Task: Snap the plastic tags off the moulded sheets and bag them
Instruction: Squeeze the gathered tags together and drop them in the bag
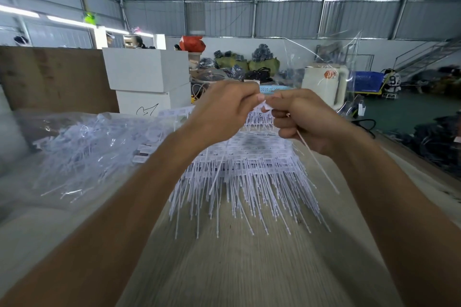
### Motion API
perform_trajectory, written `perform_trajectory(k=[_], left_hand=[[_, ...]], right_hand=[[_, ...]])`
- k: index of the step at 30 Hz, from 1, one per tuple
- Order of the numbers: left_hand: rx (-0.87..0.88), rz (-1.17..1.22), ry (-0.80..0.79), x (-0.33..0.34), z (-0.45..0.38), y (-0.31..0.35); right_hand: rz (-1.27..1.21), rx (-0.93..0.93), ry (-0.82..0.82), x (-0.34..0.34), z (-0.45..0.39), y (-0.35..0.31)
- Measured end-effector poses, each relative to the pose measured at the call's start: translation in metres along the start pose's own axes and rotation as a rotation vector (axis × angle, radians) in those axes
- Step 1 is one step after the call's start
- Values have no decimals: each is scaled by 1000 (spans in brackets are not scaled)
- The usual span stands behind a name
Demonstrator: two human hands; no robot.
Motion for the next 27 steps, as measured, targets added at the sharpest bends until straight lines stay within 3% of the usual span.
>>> perform_trajectory(k=[3, 9, 13, 19, 21, 23, 25, 27], left_hand=[[34, 22, -16, 5, 1, 6], [24, 129, 15, 1, 1, 7], [-4, 150, 48, -6, 2, 1], [-16, 171, 28, -7, 2, 0], [11, 244, 2, -8, 3, 9], [57, 335, 13, -14, 2, 19], [68, 356, 36, -20, 0, 25], [45, 326, 3, -15, -1, 26]], right_hand=[[169, -35, 65, -15, 3, -9], [643, -349, 292, -18, 12, -55], [840, -448, 456, -8, 18, -62], [840, -578, 601, 1, 29, -63], [912, -480, 698, -15, 27, -54], [818, -279, 767, -54, 25, -35], [636, -214, 710, -78, 24, -21], [465, -274, 585, -75, 21, -23]])
Point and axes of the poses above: each hand's wrist, its own z-axis away from the middle knuckle, its own x-axis out of the palm, y = z × x, the point moved 10 cm from there along -z, towards the middle knuckle, and after that the axes turned 5 degrees about -y, right-handed, at the moved point
